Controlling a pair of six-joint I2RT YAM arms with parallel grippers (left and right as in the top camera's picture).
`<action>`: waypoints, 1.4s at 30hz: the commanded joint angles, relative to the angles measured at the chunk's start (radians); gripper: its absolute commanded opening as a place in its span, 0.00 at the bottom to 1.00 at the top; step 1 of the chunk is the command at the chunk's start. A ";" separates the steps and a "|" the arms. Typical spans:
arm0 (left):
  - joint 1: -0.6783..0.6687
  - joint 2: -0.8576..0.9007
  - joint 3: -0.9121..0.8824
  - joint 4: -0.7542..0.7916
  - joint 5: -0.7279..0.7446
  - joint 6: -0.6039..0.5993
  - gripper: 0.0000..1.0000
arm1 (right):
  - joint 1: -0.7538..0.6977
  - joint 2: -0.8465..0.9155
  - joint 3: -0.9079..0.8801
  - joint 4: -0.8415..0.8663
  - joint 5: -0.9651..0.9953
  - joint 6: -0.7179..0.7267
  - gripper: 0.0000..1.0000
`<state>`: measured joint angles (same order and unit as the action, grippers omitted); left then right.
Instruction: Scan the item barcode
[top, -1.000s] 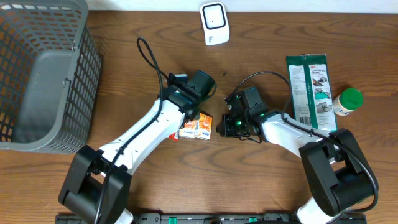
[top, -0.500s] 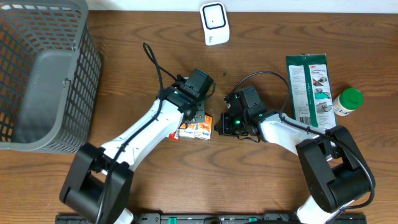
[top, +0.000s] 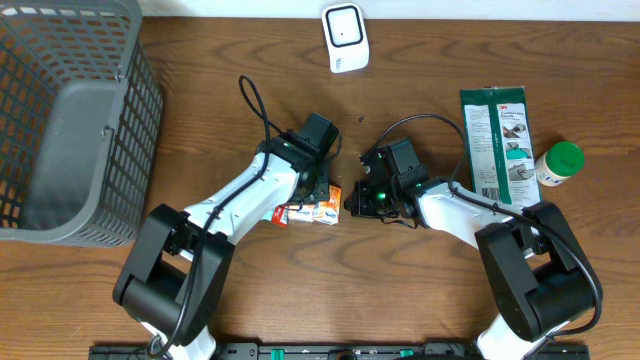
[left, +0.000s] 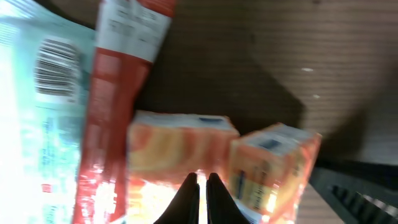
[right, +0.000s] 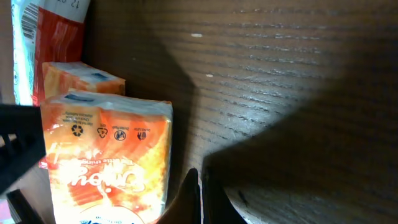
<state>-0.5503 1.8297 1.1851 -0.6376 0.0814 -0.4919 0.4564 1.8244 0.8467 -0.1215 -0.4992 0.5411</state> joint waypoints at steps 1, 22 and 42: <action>0.001 0.002 -0.006 0.000 0.042 0.017 0.08 | 0.034 0.016 -0.006 0.004 0.012 0.004 0.01; 0.001 -0.007 -0.006 -0.016 0.140 0.033 0.08 | 0.068 0.016 -0.006 0.022 0.029 0.004 0.02; 0.001 -0.069 -0.005 -0.043 0.169 0.035 0.09 | 0.068 0.016 -0.006 0.022 0.084 -0.007 0.34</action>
<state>-0.5507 1.7798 1.1851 -0.6743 0.2379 -0.4702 0.5182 1.8198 0.8524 -0.0849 -0.4923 0.5407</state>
